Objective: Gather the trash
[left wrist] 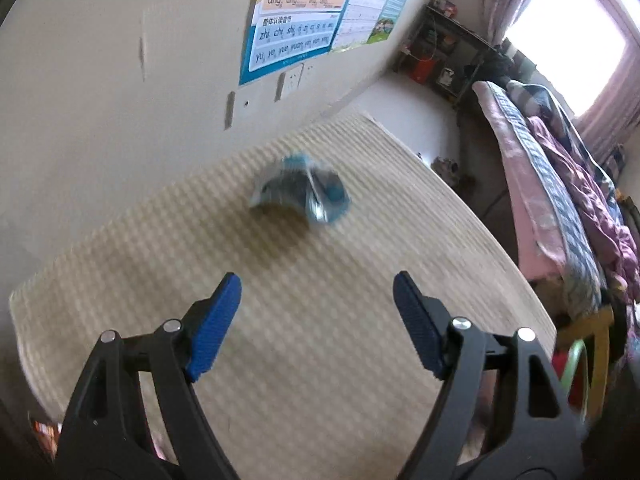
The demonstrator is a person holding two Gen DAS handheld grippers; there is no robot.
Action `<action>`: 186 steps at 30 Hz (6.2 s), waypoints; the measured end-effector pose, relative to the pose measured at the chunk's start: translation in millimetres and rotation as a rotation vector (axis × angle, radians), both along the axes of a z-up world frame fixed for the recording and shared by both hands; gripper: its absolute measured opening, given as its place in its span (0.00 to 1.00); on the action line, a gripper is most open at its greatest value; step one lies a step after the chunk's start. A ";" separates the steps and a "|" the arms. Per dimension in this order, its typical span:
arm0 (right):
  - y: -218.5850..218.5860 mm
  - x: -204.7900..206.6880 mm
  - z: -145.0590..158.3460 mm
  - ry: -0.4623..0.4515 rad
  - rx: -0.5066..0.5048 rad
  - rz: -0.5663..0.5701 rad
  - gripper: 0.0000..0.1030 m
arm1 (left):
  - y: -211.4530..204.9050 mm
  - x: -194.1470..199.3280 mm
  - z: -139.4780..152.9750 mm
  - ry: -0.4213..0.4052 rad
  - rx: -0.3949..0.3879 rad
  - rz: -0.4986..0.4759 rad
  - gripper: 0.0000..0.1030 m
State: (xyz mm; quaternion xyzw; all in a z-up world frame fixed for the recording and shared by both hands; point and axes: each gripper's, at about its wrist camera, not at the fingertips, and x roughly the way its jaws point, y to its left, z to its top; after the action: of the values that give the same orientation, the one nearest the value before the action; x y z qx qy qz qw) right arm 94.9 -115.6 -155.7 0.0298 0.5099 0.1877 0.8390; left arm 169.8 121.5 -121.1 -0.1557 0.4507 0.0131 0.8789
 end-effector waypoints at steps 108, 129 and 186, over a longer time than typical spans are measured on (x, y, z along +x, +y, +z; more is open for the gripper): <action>-117.4 -79.9 22.0 -0.035 0.152 -0.250 0.31 | -180.9 -151.1 23.5 0.069 0.081 -0.309 0.39; -195.3 -91.7 49.2 -0.110 0.158 -0.427 0.31 | -233.7 -143.5 32.1 0.063 0.048 -0.421 0.39; -175.7 -137.0 137.7 -0.643 -0.043 -0.468 0.94 | -221.7 -177.1 137.2 -0.448 0.250 -0.209 0.95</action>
State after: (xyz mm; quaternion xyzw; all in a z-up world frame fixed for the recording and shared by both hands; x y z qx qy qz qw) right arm -42.0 -291.4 -18.0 0.0676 0.2046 -0.0196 0.9763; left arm -7.2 -100.2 16.1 0.0023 0.2535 -0.0567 0.9657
